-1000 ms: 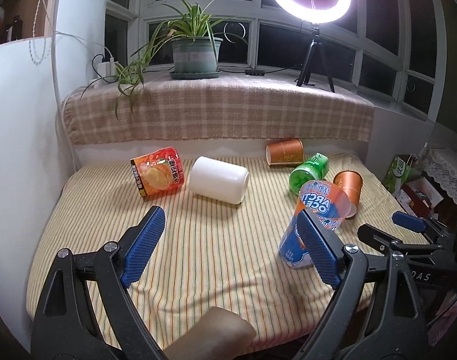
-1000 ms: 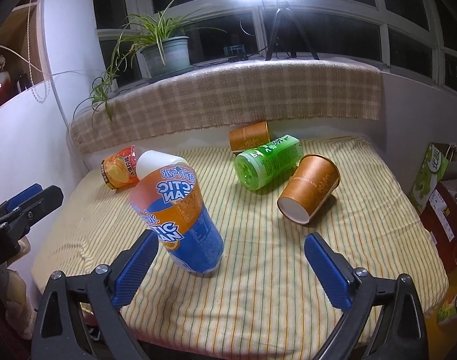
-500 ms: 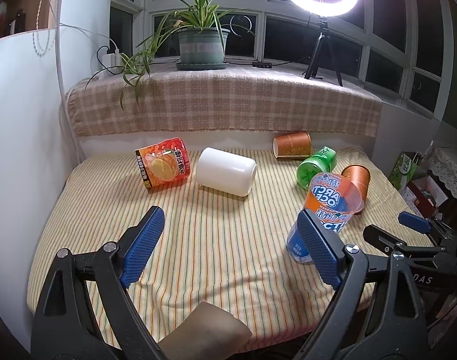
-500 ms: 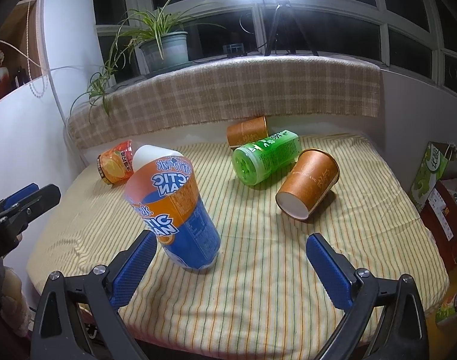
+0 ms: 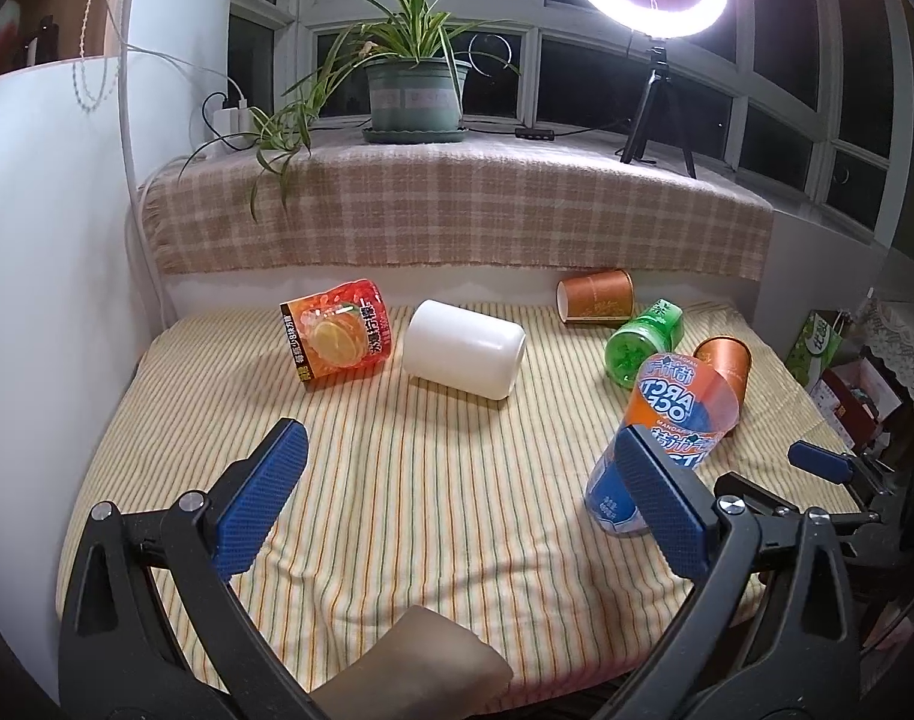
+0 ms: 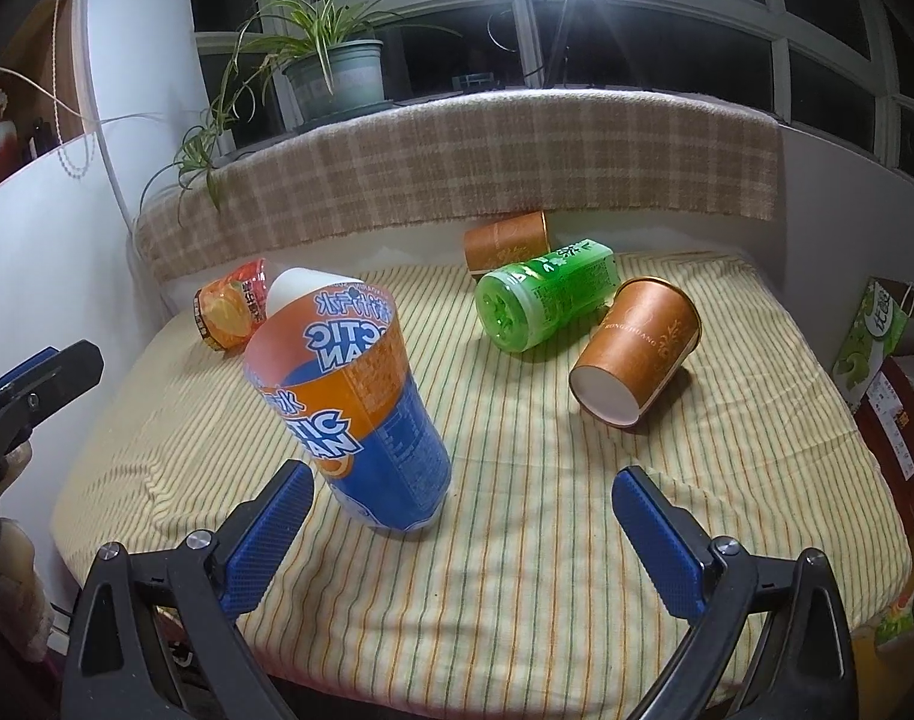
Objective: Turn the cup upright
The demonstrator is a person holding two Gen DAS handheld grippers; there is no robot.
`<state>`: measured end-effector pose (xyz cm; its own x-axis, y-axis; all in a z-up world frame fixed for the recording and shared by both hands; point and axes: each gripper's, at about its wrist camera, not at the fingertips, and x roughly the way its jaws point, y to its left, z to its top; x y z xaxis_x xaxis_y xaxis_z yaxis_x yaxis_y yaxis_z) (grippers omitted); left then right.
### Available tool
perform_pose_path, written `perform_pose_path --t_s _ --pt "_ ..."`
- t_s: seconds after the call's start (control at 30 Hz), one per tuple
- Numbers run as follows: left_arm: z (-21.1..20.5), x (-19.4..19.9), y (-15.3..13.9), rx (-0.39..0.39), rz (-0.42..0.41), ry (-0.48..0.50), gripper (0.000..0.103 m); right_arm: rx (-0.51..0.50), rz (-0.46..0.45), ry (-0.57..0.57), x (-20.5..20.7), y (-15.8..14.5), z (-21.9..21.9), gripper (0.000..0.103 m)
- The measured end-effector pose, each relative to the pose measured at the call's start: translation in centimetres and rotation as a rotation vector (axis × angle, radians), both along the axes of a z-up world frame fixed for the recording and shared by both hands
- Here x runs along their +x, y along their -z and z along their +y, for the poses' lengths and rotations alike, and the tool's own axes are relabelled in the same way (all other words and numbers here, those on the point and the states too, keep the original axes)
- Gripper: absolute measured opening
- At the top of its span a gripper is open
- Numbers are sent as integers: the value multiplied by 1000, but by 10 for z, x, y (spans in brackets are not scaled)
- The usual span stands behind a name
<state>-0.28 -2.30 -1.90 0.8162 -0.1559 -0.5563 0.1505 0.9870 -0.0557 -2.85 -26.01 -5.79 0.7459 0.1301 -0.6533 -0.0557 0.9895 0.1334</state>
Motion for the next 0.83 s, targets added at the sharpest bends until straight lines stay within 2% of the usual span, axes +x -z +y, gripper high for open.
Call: perform_pose_path --t_s 0.6,0.83 --pt "5 10 9 -9 38 -18 103 -10 39 -25 8 14 11 101" --pt "5 8 9 12 3 -38 103 -13 42 -28 10 14 13 101"
